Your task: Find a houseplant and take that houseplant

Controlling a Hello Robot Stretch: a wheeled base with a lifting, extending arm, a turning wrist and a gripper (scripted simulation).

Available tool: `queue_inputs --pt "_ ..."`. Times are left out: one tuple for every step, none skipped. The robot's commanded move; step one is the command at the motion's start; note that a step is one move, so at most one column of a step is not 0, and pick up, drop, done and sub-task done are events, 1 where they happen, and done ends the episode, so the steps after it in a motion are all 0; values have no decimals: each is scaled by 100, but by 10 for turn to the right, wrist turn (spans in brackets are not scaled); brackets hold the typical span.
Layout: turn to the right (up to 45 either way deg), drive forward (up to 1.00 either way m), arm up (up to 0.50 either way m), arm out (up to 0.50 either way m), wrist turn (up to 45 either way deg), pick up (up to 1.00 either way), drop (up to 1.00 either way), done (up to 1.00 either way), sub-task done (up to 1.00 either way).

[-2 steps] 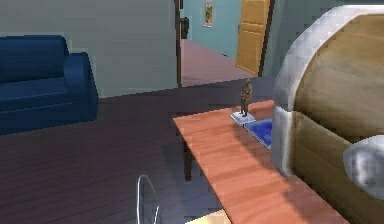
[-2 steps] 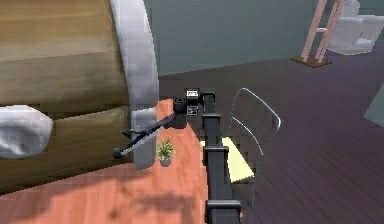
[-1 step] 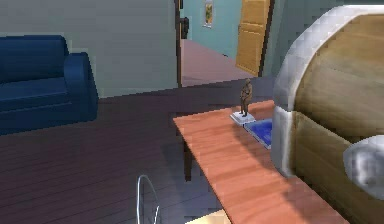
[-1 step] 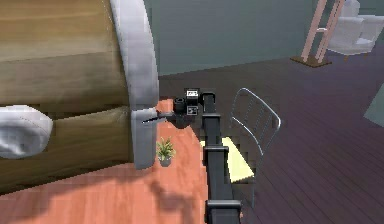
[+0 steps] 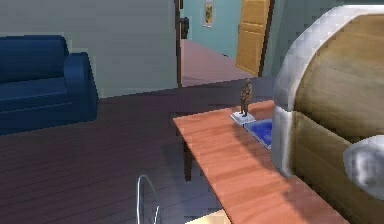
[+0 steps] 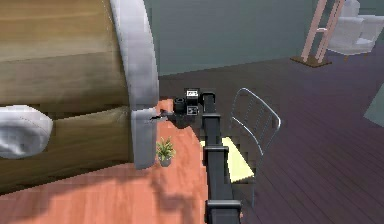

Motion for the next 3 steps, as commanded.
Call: queue_inputs --pt "0 0 -30 0 0 0 0 0 0" --pt "0 0 0 0 0 100 0 0 0" --pt "0 0 10 0 0 0 0 0 0"
